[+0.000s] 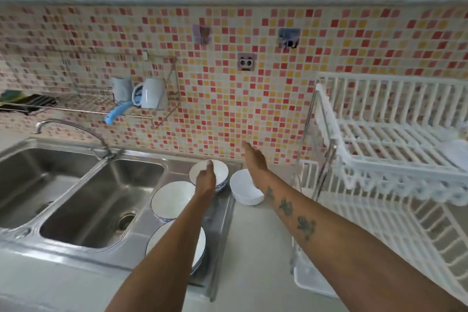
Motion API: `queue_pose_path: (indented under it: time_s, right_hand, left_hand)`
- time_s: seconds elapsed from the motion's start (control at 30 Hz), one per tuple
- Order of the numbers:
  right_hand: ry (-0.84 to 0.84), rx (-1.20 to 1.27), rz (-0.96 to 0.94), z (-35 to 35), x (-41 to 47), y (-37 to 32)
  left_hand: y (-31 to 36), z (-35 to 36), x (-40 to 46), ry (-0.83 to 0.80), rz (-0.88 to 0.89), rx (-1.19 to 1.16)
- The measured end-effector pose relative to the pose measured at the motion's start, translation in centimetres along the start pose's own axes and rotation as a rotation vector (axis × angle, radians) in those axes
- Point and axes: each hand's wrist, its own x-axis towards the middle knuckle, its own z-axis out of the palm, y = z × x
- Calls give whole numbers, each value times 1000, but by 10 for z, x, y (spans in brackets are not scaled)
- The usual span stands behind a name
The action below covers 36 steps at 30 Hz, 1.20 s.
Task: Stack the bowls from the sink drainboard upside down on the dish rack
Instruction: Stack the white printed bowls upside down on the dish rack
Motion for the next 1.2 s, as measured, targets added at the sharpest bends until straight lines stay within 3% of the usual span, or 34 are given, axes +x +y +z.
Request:
queue_pose_path:
  time_s: [0.23,0.37,0.77,1.2]
  right_hand:
    - [241,21,211,-1,61,75]
    - [315,29,280,-4,82,95]
    - [192,84,324,-15,123,138]
    - [231,87,240,-10,121,149]
  left_hand:
    - [-43,22,40,-203,-60,52]
    - [-54,34,60,-222,-122,-39]
    - [-71,53,95,-341,-115,-111]
    - [-84,54,93,-373,-17,-69]
